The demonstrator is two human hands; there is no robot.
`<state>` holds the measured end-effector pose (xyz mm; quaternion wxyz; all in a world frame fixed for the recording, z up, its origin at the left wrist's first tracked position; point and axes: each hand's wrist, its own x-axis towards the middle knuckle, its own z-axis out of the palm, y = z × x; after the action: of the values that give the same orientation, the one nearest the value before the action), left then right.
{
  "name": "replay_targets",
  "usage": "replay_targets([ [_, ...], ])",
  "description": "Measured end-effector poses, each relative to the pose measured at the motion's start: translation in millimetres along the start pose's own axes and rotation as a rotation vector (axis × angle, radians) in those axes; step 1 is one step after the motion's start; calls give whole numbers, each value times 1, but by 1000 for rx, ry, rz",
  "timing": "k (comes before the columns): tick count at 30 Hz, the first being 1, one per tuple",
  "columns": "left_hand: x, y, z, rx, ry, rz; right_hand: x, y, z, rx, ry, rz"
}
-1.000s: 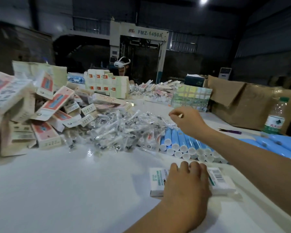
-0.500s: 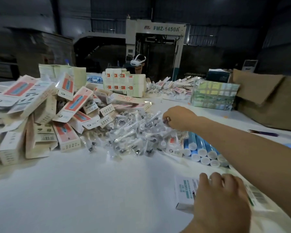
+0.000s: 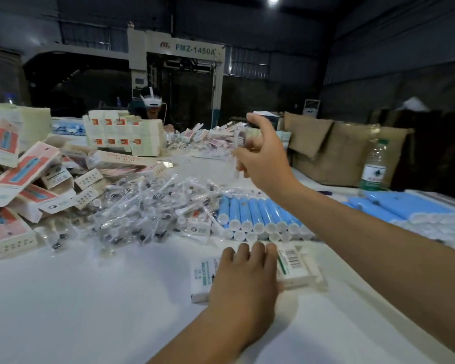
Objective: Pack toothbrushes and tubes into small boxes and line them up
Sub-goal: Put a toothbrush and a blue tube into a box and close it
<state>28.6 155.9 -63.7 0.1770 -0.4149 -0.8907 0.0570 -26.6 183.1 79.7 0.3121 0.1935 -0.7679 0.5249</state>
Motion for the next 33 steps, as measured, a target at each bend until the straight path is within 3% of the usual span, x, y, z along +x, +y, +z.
replay_targets([
  [1,-26,-47,-17,58,92,-20,-11,-3,-19,55,52,0],
  [2,-56,-42,-20,44,150,-81,-23,-4,-37,98,115,-2],
  [3,-54,-23,-15,-46,101,-251,-35,-4,-55,132,189,7],
  [5,-51,-26,-24,-47,190,-216,-63,4,-87,180,363,75],
  [8,-46,-20,-24,-141,176,-282,-106,24,-117,282,592,273],
  [11,-49,-23,-30,-130,192,-367,-131,43,-125,456,694,503],
  [14,-52,-15,-36,-130,231,-356,-135,45,-120,475,669,573],
  [18,-50,-8,-32,-29,347,-298,-144,45,-103,313,583,544],
  [22,-47,-5,-31,-60,352,-291,-150,45,-91,162,559,499],
  [24,-47,-3,-32,-95,273,-336,-153,45,-85,87,468,495],
  [27,-44,-5,-25,-79,304,-364,-158,40,-76,64,294,520],
  [33,-45,-12,-24,-54,329,-434,-165,31,-83,-177,370,267],
])
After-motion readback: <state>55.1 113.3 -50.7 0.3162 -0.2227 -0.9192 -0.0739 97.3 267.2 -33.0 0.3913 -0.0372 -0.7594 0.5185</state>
